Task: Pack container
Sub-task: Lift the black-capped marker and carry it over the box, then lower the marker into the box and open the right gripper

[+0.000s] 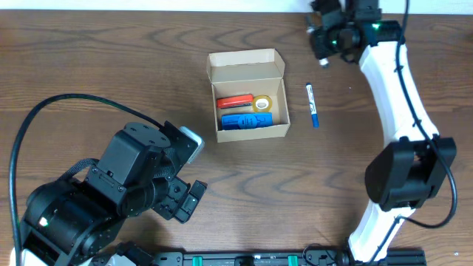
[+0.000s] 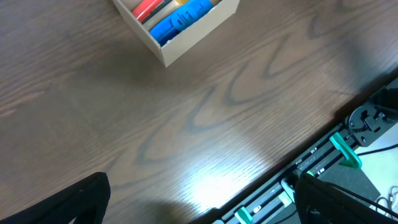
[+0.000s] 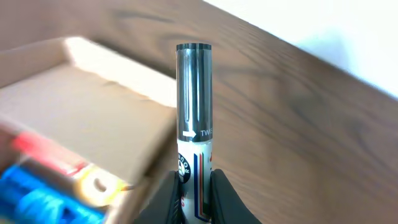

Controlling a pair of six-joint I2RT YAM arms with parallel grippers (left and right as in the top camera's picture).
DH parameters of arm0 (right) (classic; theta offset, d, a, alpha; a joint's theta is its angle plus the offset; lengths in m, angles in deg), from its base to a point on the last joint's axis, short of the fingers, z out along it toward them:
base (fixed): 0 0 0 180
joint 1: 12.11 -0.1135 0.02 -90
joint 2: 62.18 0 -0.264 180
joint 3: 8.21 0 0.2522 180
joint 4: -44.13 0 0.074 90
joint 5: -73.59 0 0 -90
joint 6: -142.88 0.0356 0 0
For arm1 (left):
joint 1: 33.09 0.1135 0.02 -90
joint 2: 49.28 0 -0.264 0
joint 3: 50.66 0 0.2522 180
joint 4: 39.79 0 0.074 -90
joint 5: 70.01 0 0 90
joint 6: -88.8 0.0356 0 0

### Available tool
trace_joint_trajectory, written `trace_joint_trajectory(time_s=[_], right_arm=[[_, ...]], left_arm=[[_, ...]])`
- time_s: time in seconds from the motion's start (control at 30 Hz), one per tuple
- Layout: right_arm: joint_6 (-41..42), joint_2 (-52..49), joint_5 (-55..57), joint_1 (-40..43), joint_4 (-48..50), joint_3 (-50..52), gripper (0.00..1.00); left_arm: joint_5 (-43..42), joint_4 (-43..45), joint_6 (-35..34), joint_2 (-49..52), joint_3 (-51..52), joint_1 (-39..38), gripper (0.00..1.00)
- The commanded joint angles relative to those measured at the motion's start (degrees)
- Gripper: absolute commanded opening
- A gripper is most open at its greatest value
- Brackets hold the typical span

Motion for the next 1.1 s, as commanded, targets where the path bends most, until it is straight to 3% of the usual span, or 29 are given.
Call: trace_joint_trajectory(time_s=[0.0, 0.43, 0.7, 1.07], right_arm=[[-12.2, 0.4, -3.9, -4.6, -2.3, -0.5, 0.01], [-48.6, -0.3, -7.3, -16.0, -18.7, 0.0, 0.01], [-56.7, -2.5, -7.7, -18.5, -18.6, 4.1, 0.01], [-56.8, -7.5, -7.9, -19.6, -19.3, 4.2, 0.01]], left_arm=[[0.2, -0.2, 0.0, -0.3, 0.1, 0.2, 0.95], [0.2, -0.2, 0.0, -0.3, 0.1, 0.2, 0.95], [0.2, -0.2, 0.0, -0.3, 0.1, 0.2, 0.95], [0.2, -0.2, 0.0, -0.3, 0.1, 0.2, 0.95]])
